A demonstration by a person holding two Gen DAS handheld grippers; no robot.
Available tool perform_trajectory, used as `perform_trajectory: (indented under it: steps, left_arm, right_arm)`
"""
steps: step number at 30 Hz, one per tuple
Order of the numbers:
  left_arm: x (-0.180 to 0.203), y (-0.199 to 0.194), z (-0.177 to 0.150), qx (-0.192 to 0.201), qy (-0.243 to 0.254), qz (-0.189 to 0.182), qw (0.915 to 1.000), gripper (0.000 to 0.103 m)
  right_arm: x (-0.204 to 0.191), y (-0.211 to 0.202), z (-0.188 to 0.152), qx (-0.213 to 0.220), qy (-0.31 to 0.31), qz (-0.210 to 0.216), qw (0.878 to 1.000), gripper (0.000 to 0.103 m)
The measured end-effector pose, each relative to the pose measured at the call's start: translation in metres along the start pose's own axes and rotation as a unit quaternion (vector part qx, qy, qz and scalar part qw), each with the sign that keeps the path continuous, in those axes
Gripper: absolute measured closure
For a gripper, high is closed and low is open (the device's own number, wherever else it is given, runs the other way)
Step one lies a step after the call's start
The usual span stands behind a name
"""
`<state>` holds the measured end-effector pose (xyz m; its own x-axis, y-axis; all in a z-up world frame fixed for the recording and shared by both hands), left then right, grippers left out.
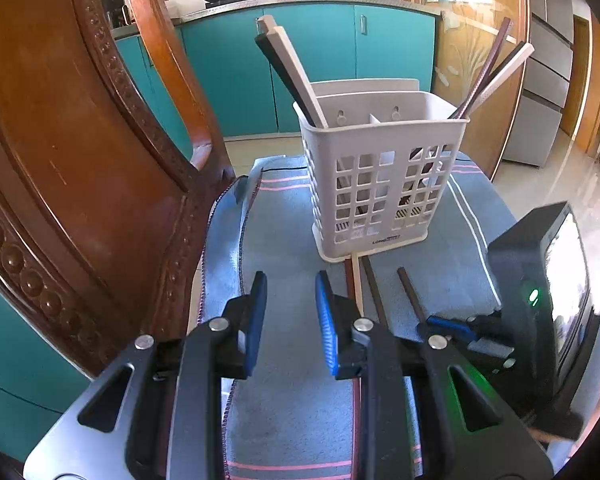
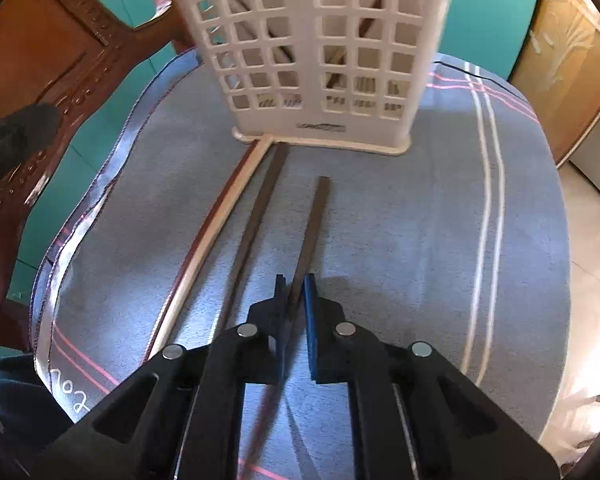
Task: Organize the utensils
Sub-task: 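Move both tools back down to the remaining chopsticks on the cloth, then align the left tool over a dark red chopstick while the right tool aligns over a dark brown chopstick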
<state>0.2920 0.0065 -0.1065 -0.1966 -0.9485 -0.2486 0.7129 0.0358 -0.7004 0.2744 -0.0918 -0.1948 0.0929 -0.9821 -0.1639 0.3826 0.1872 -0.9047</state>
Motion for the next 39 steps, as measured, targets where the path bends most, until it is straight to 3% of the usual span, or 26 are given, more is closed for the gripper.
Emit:
perform_trajectory:
  steps: [3,8,13,19,27,32,39]
  left_arm:
    - [0.003,0.002,-0.001,-0.002,0.004,-0.001,1.0000,0.076]
    - [0.014,0.015,-0.004,-0.019,0.018,-0.009,0.9996,0.059]
    - [0.031,0.044,-0.015,-0.069,0.014,-0.055,0.9959,0.057]
    - [0.053,0.074,-0.030,-0.117,0.035,-0.069,0.9902,0.054]
    - [0.055,0.093,-0.040,-0.142,0.031,-0.061,0.9875,0.054]
    - [0.061,0.089,-0.039,-0.137,0.040,-0.072,0.9872,0.071]
    - [0.064,0.086,-0.036,-0.134,0.038,-0.077,0.9872,0.073]
  right_arm:
    - [0.016,-0.009,0.017,0.012,0.018,-0.009,1.000,0.097]
    - [0.039,-0.013,0.023,0.015,0.055,-0.023,0.998,0.097]
    - [0.051,-0.012,0.024,0.009,0.080,-0.018,0.997,0.094]
    - [0.066,-0.022,0.029,0.019,0.093,-0.016,0.995,0.083]
    - [0.072,-0.031,0.030,0.020,0.091,-0.014,0.996,0.078]
    - [0.071,-0.026,0.031,0.019,0.092,-0.016,0.995,0.078]
    - [0.071,-0.021,0.032,0.017,0.091,-0.018,0.996,0.073]
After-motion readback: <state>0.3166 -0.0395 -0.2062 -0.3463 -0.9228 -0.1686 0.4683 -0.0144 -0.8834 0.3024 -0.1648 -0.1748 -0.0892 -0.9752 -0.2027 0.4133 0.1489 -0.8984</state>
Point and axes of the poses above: each gripper's, at about its wrist camera, not at the fingertips, and y roughly the way its jaws point, x to its right, z to its top, the point moved 3 cm from there along y, roughly the way its jaws point, and after that the axes turned 13 degrees about y, right-handed, at the moved point
